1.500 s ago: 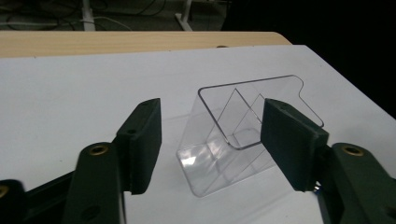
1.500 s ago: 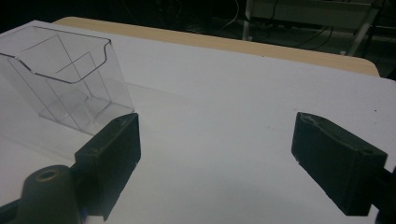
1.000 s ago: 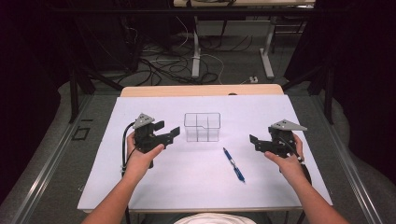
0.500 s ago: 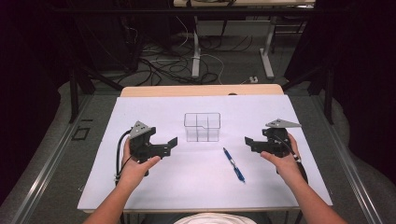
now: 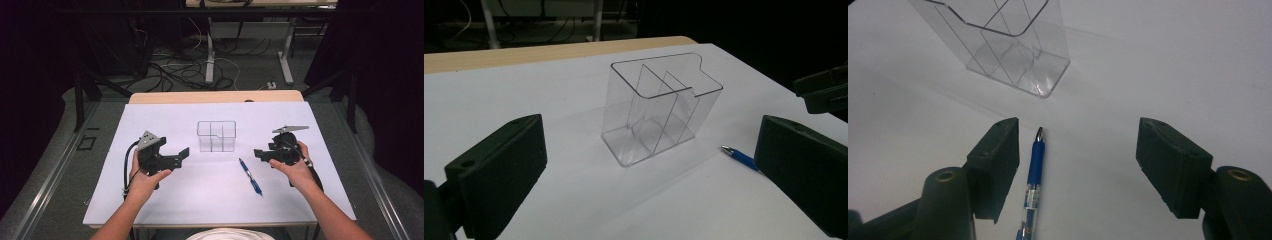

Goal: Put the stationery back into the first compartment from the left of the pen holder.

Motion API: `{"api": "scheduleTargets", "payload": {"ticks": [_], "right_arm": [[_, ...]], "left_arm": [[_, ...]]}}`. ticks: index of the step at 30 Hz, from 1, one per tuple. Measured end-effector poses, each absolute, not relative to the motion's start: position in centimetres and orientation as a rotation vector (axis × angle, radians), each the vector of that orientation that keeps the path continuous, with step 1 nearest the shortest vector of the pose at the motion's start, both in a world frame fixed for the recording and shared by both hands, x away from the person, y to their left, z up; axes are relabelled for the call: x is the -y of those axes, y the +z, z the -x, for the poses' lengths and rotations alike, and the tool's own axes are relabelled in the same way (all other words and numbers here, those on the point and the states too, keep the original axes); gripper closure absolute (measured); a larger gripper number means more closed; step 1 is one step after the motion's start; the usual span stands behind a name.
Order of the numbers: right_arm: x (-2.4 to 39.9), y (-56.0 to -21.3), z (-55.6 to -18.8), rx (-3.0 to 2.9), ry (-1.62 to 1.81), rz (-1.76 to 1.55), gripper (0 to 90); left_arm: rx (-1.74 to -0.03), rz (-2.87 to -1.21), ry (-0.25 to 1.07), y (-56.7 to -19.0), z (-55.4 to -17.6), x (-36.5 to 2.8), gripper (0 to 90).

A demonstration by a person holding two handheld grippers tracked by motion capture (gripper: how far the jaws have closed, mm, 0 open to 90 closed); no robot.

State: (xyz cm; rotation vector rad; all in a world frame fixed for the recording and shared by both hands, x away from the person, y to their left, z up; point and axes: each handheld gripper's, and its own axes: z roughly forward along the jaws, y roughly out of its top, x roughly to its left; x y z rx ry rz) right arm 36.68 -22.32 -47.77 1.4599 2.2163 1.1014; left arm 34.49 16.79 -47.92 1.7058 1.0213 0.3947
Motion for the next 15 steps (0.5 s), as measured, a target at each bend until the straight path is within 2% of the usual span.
{"api": "scheduleTargets", "payload": {"ticks": [3,7,15], "right_arm": [[21.8,-47.5,-36.8,-2.254,1.064,-1.531,36.4],[20.9,-47.7,-37.3,-2.31,1.018,-1.592,47.0],[19.7,-48.4,-38.0,-2.386,0.898,-1.659,55.4]], "left_arm": [[-1.013,-1.707,0.393,-47.8,-34.5,-16.8,0.7],[-1.002,-1.702,0.4,-47.7,-34.4,-16.9,1.6],[-1.013,-1.693,0.394,-47.9,-34.5,-17.1,1.9]]}}
